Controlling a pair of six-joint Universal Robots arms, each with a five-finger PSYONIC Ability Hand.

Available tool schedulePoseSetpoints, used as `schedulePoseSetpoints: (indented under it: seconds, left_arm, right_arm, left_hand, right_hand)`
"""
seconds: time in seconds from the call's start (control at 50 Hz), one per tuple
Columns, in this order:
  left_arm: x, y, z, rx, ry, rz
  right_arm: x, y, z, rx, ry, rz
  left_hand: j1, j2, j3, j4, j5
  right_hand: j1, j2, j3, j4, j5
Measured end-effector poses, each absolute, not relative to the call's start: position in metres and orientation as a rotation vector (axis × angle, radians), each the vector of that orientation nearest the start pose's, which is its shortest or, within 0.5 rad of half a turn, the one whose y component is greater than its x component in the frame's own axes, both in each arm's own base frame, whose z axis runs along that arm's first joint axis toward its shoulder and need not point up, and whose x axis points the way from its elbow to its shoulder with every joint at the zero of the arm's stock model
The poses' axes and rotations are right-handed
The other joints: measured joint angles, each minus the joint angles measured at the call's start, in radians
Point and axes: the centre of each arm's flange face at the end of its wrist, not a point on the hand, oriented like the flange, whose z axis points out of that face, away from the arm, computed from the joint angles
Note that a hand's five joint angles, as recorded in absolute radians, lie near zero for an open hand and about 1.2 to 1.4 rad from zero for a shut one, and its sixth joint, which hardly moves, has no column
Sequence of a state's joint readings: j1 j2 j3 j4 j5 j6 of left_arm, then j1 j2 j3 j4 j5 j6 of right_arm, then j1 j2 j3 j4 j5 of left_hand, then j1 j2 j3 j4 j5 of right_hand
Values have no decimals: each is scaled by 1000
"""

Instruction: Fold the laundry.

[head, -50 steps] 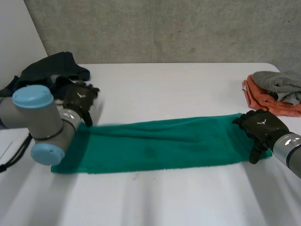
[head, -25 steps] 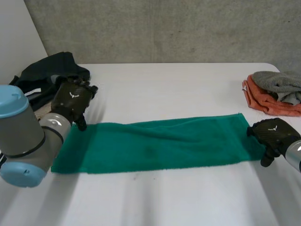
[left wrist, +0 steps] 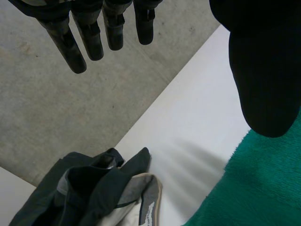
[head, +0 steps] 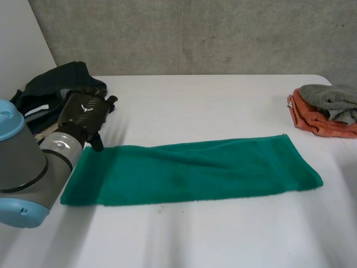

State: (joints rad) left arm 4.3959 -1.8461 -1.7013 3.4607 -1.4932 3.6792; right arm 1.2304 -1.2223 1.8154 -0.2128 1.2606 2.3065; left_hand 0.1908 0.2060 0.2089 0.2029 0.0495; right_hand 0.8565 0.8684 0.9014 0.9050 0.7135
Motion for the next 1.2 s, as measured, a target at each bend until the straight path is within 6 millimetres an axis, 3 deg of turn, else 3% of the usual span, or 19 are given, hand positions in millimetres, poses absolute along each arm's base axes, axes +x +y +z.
schedulePoseSetpoints:
  seconds: [0.06, 0.12, 0.14, 0.22, 0.34, 0.58, 0.62, 0.64, 0.7, 0.82, 0.9, 0.96, 1.06, 1.16, 1.2]
  left_arm:
    - [-238, -283, 211, 1002, 2012, -2064]
    - [-239, -281, 212, 1000, 2016, -2069]
    - [-240, -278, 212, 1001, 2026, -2075]
    - [-243, -272, 212, 1002, 2050, -2093]
    - [-248, -267, 212, 998, 2074, -2118]
    - [-249, -266, 212, 1002, 2078, -2122]
    - [-250, -265, 212, 1004, 2079, -2122]
    - [-250, -265, 212, 1005, 2079, -2121]
    - [-250, -265, 212, 1006, 2079, -2122]
    - [-250, -265, 212, 1007, 2077, -2123]
    - [-250, -264, 214, 1005, 2072, -2129]
    - [-250, -263, 218, 1000, 2061, -2140]
    - [-248, -261, 225, 989, 2041, -2162]
    - [-247, -259, 231, 980, 2024, -2179]
    - [-246, -256, 236, 973, 2012, -2193]
  right_arm:
    - [50, -343, 153, -1060, 2715, -1937]
    - [61, -340, 157, -1067, 2619, -1940]
    - [73, -336, 159, -1050, 2529, -1930]
    - [92, -329, 162, -972, 2404, -1868]
    - [108, -320, 157, -896, 2357, -1751]
    - [116, -319, 126, -1009, 2407, -1637]
    - [116, -319, 123, -1025, 2411, -1631]
    - [116, -320, 122, -1028, 2412, -1630]
    - [115, -321, 121, -1037, 2415, -1635]
    - [106, -328, 125, -1018, 2473, -1694]
    - [89, -337, 135, -990, 2554, -1782]
    - [64, -345, 145, -984, 2655, -1869]
    - [40, -352, 158, -1067, 2768, -1974]
    - [70, -352, 176, -1225, 2634, -2120]
    - [111, -346, 189, -1347, 2430, -2241]
  left_hand:
    - [0, 0, 0, 0, 0]
    - [0, 0, 0, 0, 0]
    - [0, 0, 0, 0, 0]
    - [0, 0, 0, 0, 0]
    - [0, 0, 0, 0, 0]
    - [0, 0, 0, 0, 0]
    - [0, 0, 0, 0, 0]
    - [0, 0, 0, 0, 0]
    - [0, 0, 0, 0, 0]
    - [0, 0, 0, 0, 0]
    - [0, 0, 0, 0, 0]
    - [0, 0, 0, 0, 0]
    - [0, 0, 0, 0, 0]
    - [0, 0, 0, 0, 0]
    - [0, 0, 0, 0, 0]
  right_hand:
    - [-458, -467, -475, -479, -492]
    - [-573, -587, -615, -619, -619]
    - [-577, -598, -635, -635, -640]
    - [-577, -598, -635, -635, -638]
    - [-516, -533, -556, -558, -535]
    - [-383, -412, -427, -426, -405]
    - [-52, -64, -99, -118, -101]
    - [6, -2, -42, -57, -40]
    - [244, 276, 226, 226, 234]
    - [249, 306, 283, 289, 268]
    - [249, 306, 283, 290, 268]
    - [249, 306, 283, 290, 268]
    - [248, 306, 283, 290, 268]
    - [249, 306, 287, 290, 268]
    - [248, 306, 287, 291, 276]
